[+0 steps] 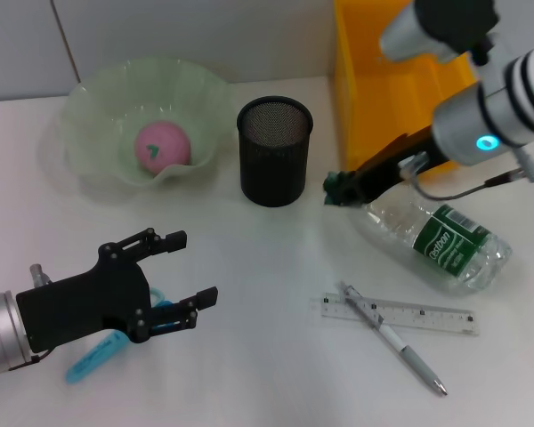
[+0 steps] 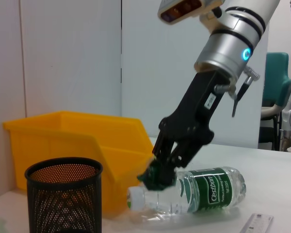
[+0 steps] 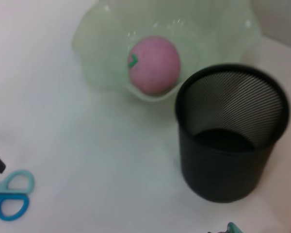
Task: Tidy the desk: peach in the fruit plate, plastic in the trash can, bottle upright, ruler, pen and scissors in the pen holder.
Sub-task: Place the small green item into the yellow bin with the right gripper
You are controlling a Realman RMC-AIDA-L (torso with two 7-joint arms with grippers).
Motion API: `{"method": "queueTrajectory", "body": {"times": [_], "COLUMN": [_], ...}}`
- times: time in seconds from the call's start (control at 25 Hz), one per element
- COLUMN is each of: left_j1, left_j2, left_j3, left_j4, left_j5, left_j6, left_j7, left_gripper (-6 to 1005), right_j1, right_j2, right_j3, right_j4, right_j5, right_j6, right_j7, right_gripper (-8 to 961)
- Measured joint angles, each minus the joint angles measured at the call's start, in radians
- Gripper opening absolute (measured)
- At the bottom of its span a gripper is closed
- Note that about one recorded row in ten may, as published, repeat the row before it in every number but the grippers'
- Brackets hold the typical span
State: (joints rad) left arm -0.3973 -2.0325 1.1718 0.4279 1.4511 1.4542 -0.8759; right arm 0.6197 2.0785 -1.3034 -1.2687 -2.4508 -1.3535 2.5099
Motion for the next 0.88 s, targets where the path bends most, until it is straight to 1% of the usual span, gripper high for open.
{"method": "queueTrajectory", "body": {"times": [0.12, 0.32, 0.56, 0.68, 0.88], "left_j1": [0.000, -0.001, -0.002, -0.003, -0.005], "left_j2": [0.000, 0.000, 0.000, 0.000, 0.000], "left_j3": [0.000, 0.000, 0.000, 0.000, 0.002], "left_j4": [0.001, 0.002, 0.006, 0.008, 0.008], "left_j5": [0.000, 0.000, 0.000, 0.000, 0.000], "left_j6": [0.000, 0.000, 0.005, 0.008, 0.011], "left_j7": [0.000, 0.000, 0.000, -0.002, -0.005], "left_gripper": [837, 837, 836, 836, 836], "right_j1": [-0.025, -0.076, -0.098, -0.100, -0.098], "right_j2": [0.000, 0.000, -0.002, -0.002, -0.003], "right_j3": [0.053, 0.187, 0.320, 0.339, 0.331], "right_j4": [-0.069, -0.187, -0.240, -0.242, -0.230], "right_j5": [-0.003, -0.005, -0.005, -0.006, -0.007], "right_j6": [-0.023, -0.038, 0.000, 0.047, 0.096], "right_j7": [0.000, 0.000, -0.024, -0.050, -0.066], "right_gripper": [252, 266, 282, 290, 304]}}
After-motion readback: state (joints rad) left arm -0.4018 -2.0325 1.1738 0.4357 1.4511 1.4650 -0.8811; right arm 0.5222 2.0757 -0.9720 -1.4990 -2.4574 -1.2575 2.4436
